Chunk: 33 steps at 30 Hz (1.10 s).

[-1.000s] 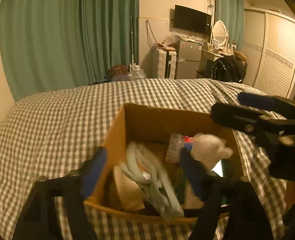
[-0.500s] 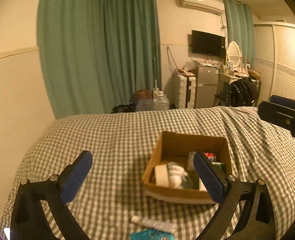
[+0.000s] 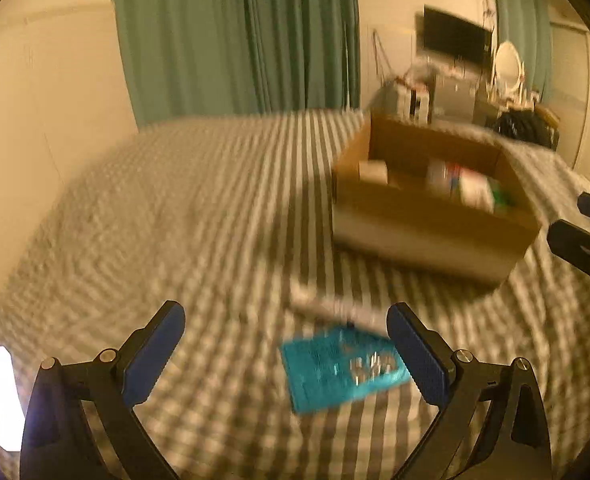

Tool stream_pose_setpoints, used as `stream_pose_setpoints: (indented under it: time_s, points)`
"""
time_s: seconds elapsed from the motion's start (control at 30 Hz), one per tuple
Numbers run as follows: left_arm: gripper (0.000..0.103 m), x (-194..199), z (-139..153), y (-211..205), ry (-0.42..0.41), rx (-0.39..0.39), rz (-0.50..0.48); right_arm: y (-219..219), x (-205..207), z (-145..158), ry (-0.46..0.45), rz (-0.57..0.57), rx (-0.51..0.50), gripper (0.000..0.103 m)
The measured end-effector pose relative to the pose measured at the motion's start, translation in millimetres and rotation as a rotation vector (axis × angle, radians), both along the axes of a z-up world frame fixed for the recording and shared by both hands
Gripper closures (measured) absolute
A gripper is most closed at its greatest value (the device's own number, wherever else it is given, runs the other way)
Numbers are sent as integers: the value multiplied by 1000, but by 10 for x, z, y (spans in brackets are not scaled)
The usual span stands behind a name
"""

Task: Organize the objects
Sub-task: 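Grasp the teal blister pack with the left tool while the right tool grasps the white ointment tube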

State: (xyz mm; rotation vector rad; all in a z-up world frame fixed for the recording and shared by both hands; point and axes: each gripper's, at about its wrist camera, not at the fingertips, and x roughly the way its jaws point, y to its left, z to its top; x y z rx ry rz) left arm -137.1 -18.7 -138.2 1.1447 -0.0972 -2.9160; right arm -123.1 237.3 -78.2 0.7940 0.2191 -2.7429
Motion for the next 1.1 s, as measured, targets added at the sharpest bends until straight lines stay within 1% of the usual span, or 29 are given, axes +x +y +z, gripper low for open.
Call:
stream_pose_setpoints:
  time_s: [0.03, 0.1, 0.13, 0.23, 0.3, 0.4, 0.47, 0.5, 0.6, 0.7, 0.77, 0.8, 0.87, 0.97, 1.03, 1.07, 1.1]
  points:
    - [0, -10, -143, 12, -33, 18, -5, -16, -41, -173, -32, -2, 4, 0]
    - [0, -19, -306, 37, -84, 36, -17, -17, -69, -385, -72, 2, 13, 0]
    - [0, -6, -352, 32, -96, 43, -16, -21, -104, -510, -102, -3, 22, 0]
    - [0, -46, -443, 41, -138, 100, -28, -7, -157, -702, -160, -10, 25, 0]
    - [0, -85, -514, 48, -166, 131, -11, 2, -175, -764, -181, -16, 19, 0]
    - [0, -170, -592, 63, -201, 193, 9, 0, -159, -807, -188, -24, 24, 0]
    - [0, -236, -652, 97, -221, 211, 29, -13, -160, -812, -186, -27, 33, 0]
    - [0, -246, -671, 119, -220, 209, 42, -13, -151, -819, -185, -30, 38, 0]
    - [0, -253, -687, 199, -215, 200, 34, -12, -140, -825, -188, -32, 50, 0]
    - [0, -280, -718, 279, -221, 152, 34, -3, -154, -840, -194, -39, 57, 0]
    - [0, -297, -782, 340, -228, 105, 23, 10, -175, -861, -205, -49, 59, 0]
    - [0, -310, -803, 351, -229, 98, 19, 16, -183, -870, -210, -53, 58, 0]
    - [0, -331, -841, 326, -238, 113, 16, 28, -195, -891, -219, -60, 59, 0]
    - [0, -325, -836, 241, -241, 168, 19, 33, -195, -892, -220, -65, 62, 0]
    - [9, -292, -803, 207, -234, 177, 19, 35, -189, -892, -220, -66, 68, 0]
    - [16, -263, -774, 183, -228, 174, 22, 33, -187, -895, -219, -66, 72, 0]
    - [16, -230, -739, 152, -225, 187, 15, 28, -184, -897, -218, -67, 75, 0]
